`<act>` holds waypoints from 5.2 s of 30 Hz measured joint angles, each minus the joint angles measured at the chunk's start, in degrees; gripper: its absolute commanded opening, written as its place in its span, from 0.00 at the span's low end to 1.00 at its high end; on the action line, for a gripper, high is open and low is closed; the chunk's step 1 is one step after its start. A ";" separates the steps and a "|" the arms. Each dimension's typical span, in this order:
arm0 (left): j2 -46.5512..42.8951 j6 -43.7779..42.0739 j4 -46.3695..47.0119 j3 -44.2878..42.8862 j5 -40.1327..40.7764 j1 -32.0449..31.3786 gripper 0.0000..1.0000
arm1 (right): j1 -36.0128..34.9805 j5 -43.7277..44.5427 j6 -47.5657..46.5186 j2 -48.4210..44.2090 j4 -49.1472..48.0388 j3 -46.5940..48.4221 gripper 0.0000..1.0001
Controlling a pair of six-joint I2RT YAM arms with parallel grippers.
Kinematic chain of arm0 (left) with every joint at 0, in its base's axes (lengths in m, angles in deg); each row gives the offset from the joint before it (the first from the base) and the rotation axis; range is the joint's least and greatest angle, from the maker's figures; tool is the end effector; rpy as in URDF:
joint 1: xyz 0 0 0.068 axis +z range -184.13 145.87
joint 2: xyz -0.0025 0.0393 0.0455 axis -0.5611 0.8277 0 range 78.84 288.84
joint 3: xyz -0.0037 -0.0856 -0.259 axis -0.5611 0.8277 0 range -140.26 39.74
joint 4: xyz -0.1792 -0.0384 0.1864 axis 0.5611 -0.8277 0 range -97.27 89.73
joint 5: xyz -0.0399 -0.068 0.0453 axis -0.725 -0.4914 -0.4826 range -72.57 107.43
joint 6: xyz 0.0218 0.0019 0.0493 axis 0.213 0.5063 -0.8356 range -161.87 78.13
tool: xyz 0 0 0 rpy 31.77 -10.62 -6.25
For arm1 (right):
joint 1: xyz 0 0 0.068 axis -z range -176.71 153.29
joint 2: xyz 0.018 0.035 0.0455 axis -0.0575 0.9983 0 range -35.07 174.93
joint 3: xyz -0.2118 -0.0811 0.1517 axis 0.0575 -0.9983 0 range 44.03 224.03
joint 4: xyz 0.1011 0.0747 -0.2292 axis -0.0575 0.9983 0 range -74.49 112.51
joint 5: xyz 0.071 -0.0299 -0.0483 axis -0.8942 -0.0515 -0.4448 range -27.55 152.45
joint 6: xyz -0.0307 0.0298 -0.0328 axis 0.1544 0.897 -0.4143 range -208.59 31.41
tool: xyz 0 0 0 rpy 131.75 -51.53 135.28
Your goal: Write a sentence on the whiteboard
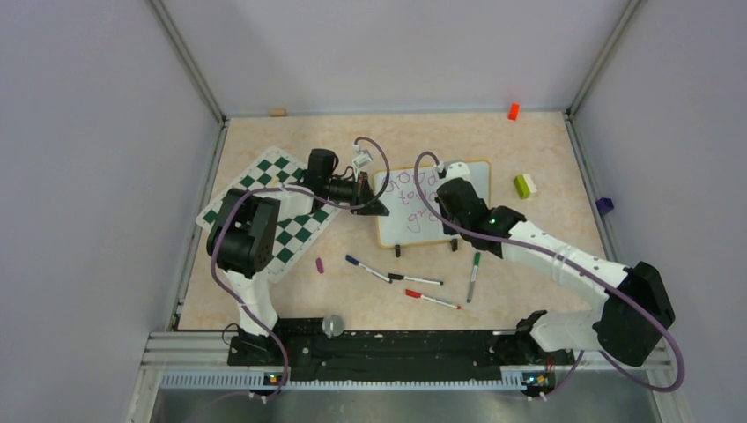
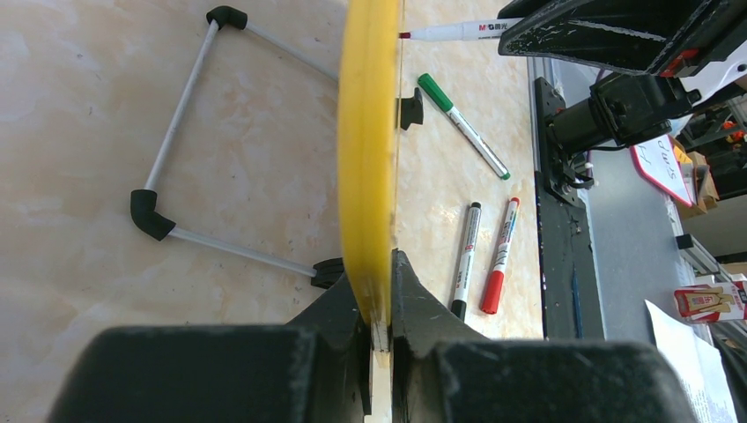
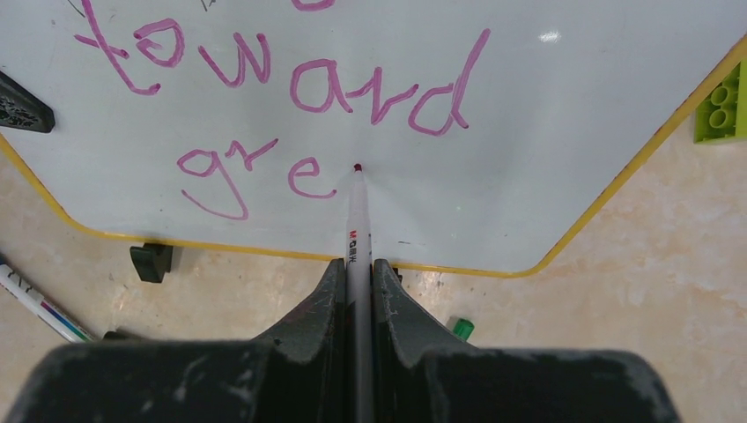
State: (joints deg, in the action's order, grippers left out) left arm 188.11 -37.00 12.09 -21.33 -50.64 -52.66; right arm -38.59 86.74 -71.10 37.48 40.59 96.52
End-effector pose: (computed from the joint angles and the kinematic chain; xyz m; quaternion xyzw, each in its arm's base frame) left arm 0.3554 -0.1539 0.1689 0.3407 0.7023 -0.5645 0.2684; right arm 0.2082 0.1670 0.2622 -0.1124 0.9002 0.0159 0.4204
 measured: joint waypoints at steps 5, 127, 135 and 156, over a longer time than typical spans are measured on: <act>0.00 0.13 -0.02 0.00 0.09 0.02 0.00 | 0.02 -0.37 -0.81 0.26 0.07 0.24 0.00; 0.00 -0.04 0.04 0.00 -0.02 -0.02 0.00 | 0.02 5.01 -1.03 -2.91 -2.36 0.17 0.00; 0.00 -0.04 0.04 0.00 -0.02 -0.02 0.00 | 0.02 4.50 -0.98 -2.67 -2.34 0.17 0.00; 0.00 0.15 -0.02 0.00 0.07 -0.02 0.00 | 0.02 4.83 -0.17 -0.90 -2.49 -0.44 0.00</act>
State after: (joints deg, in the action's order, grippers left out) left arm 188.11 -36.85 12.07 -21.33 -50.58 -52.68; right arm -38.57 91.57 -71.27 36.59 38.10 96.09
